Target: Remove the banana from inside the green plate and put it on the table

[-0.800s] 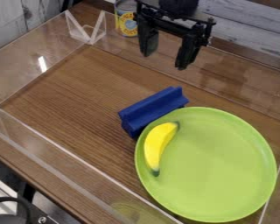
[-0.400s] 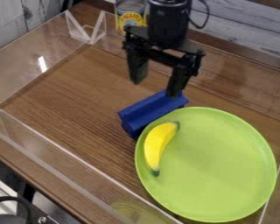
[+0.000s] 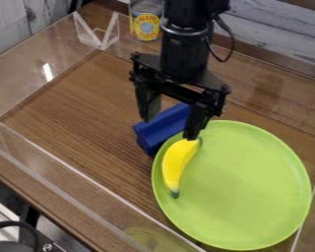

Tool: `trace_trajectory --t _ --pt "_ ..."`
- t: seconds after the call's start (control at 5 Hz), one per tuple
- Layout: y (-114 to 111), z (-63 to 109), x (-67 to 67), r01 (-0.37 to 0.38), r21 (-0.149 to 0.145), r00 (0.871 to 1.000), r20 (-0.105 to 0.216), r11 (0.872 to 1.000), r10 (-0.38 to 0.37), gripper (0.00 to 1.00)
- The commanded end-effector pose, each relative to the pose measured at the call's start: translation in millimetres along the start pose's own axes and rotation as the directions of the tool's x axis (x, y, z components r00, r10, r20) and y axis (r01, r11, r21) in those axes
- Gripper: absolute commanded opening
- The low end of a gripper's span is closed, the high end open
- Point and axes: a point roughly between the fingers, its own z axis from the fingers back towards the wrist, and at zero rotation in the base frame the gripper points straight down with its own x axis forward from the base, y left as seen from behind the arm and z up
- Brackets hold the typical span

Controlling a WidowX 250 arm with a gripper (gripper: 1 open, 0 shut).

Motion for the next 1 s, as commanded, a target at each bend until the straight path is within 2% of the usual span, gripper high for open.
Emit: trace_trajectory --t 0.0,0.8 --pt "-4 5.8 -1.7 0.005 -0.008 0.999 0.042 1.0 -0.004 1.0" --pt "-12 -17.0 -11.0 0.012 -0.028 0.998 0.059 1.0 -0.01 1.0"
